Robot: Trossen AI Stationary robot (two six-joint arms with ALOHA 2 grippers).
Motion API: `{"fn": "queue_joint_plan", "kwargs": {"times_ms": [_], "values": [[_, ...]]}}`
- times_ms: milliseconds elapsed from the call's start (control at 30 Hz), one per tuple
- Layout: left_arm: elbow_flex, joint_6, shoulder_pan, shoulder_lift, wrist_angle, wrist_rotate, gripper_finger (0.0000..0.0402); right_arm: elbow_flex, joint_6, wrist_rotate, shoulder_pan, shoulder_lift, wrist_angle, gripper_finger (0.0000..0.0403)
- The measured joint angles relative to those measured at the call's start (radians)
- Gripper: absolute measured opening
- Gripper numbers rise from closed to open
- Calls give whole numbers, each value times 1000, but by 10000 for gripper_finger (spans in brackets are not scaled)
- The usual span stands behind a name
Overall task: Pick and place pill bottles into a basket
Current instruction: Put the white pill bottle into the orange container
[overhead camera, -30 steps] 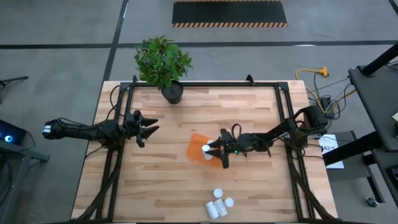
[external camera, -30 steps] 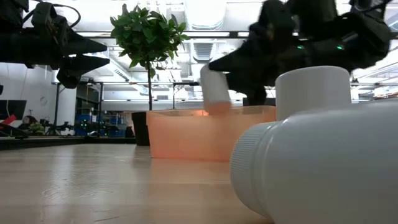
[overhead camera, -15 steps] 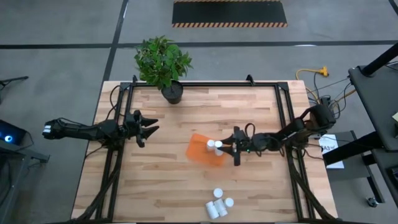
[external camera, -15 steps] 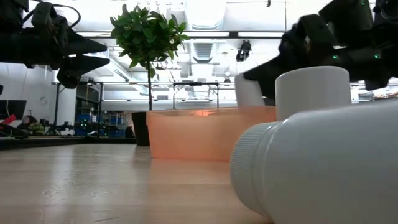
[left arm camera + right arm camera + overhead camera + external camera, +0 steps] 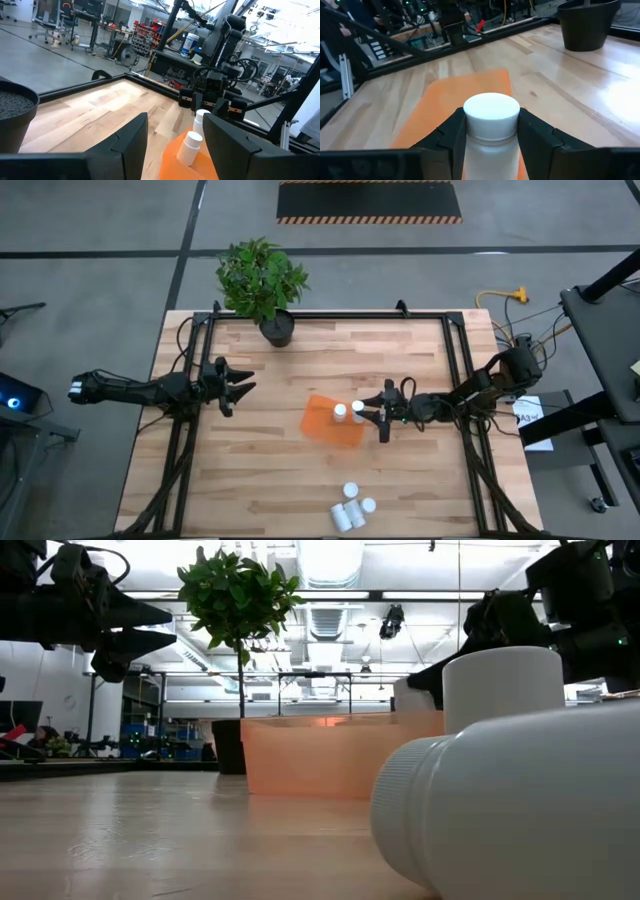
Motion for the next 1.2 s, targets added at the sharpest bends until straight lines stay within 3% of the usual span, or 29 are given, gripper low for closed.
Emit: {"fn": "queue_joint_plan", "kwargs": {"times_ms": [300, 500, 800, 1200], "values": [[0, 0, 0, 0, 0, 0, 173, 16, -13, 22, -6, 2, -1, 133], [0, 0, 0, 0, 0, 0, 173, 15, -12, 60, -7, 2, -11, 167], [0, 0, 0, 0, 0, 0, 173, 15, -12, 67, -6, 2, -17, 156], [0, 0, 0, 0, 0, 0, 173, 14, -12, 70, -6, 2, -26, 193]]}}
